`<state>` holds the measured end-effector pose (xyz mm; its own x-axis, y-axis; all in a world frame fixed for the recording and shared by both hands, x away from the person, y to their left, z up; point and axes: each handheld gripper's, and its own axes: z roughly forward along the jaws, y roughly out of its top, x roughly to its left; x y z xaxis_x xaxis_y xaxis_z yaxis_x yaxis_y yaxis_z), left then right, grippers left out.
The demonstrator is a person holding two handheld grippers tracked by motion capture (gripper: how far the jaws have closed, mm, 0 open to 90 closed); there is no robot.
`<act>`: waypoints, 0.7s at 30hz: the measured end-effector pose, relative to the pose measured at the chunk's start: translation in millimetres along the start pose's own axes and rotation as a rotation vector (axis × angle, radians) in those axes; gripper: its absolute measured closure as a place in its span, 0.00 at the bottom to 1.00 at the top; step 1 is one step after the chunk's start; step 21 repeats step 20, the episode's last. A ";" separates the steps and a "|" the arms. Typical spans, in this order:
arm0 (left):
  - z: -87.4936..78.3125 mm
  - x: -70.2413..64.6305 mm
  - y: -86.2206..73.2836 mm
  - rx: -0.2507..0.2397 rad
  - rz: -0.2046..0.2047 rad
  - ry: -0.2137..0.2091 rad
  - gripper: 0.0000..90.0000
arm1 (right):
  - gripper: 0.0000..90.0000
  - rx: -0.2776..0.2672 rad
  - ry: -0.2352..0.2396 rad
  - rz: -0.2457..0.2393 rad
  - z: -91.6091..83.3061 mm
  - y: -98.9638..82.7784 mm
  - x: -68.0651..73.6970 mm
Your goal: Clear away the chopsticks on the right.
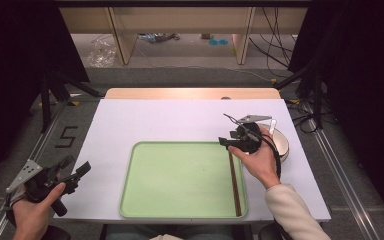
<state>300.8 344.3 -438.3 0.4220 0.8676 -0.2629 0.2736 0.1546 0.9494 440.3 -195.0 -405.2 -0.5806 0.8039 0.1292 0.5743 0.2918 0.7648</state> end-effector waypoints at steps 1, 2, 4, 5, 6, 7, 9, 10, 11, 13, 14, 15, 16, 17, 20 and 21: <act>-0.3 0.2 0.1 0.004 0.005 0.001 0.26 | 0.49 -0.021 0.005 -0.013 -2.7 -2.4 0.8; 0.0 0.2 -0.1 -0.001 0.004 -0.001 0.26 | 0.49 -0.033 0.013 -0.022 -5.6 -4.6 1.8; -0.6 -0.7 0.0 0.004 -0.007 0.010 0.26 | 0.48 -0.063 0.019 -0.039 -11.5 -10.1 3.6; -0.6 0.4 0.5 0.008 0.008 0.004 0.25 | 0.48 -0.066 0.024 -0.046 -14.5 -12.7 3.9; -0.6 0.1 0.5 0.006 0.005 0.005 0.25 | 0.48 -0.070 0.016 -0.040 -18.0 -15.8 4.7; -0.1 -0.7 -0.2 -0.007 -0.007 0.004 0.25 | 0.47 -0.097 0.017 -0.043 -20.2 -19.9 4.7; -0.2 -0.7 -0.1 -0.004 -0.005 0.004 0.25 | 0.47 -0.091 0.010 -0.042 -26.6 -26.5 5.7; -0.3 -0.7 -0.1 -0.005 -0.004 0.004 0.25 | 0.46 -0.113 -0.004 -0.059 -29.6 -30.7 4.5; -0.2 -0.8 -0.1 -0.005 -0.005 0.004 0.25 | 0.46 -0.110 0.004 -0.041 -33.1 -34.8 5.3; -0.1 -0.9 -0.1 -0.005 -0.004 0.003 0.25 | 0.46 -0.120 -0.007 -0.043 -38.0 -42.4 4.2; 0.1 -1.2 -0.1 -0.007 -0.006 0.002 0.25 | 0.45 -0.133 -0.002 -0.046 -39.4 -46.4 3.5; 0.2 -0.6 0.2 -0.006 0.005 -0.003 0.25 | 0.46 -0.112 -0.001 -0.023 -41.6 -49.2 4.1; 0.4 -0.2 0.4 -0.007 0.012 -0.007 0.25 | 0.45 -0.104 -0.022 -0.023 -43.7 -52.6 3.5; 0.4 -0.4 0.4 -0.007 0.009 -0.005 0.25 | 0.45 -0.106 -0.016 -0.027 -44.3 -54.3 2.6; 0.8 -1.3 0.5 -0.002 -0.004 0.002 0.25 | 0.45 -0.095 -0.025 -0.020 -46.7 -57.5 1.1; 0.8 -1.3 0.5 -0.002 -0.004 0.002 0.25 | 0.45 -0.095 -0.025 -0.020 -46.7 -57.5 1.1</act>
